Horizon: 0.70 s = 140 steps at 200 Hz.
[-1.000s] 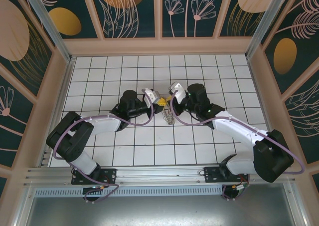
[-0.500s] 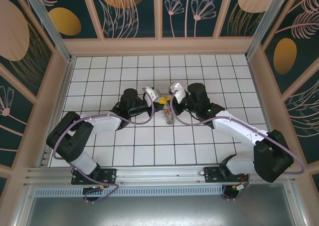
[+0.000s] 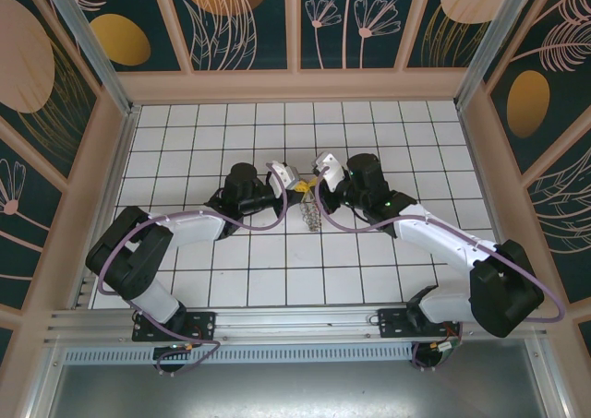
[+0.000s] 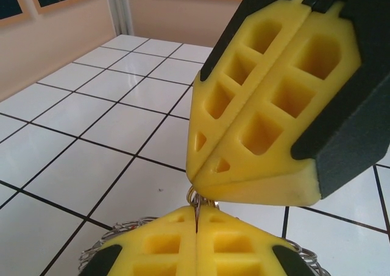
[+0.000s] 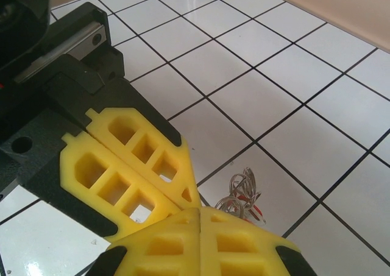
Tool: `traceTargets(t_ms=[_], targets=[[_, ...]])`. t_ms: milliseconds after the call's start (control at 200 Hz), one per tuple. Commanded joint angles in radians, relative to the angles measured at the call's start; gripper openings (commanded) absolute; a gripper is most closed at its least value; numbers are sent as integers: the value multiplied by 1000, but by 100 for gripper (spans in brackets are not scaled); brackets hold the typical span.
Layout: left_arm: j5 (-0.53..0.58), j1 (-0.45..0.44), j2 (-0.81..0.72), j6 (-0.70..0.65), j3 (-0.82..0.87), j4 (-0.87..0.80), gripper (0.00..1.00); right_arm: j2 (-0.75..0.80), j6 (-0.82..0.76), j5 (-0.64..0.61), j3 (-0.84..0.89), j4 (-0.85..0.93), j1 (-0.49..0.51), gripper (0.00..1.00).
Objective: Put the keys on the keyring
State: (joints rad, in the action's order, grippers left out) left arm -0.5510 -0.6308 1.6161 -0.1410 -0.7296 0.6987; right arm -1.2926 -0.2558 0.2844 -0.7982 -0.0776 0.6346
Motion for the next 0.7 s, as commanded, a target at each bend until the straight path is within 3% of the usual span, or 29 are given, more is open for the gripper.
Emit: traceTargets(t_ms=[0,696], targets=[[17,-3,-1,-21,-14,-34,16,10,-7,-6,-30,-35,-2,0],[-16,-4,13,-6,-25,-15,18,6,-11,41,-32,-28,0,0]])
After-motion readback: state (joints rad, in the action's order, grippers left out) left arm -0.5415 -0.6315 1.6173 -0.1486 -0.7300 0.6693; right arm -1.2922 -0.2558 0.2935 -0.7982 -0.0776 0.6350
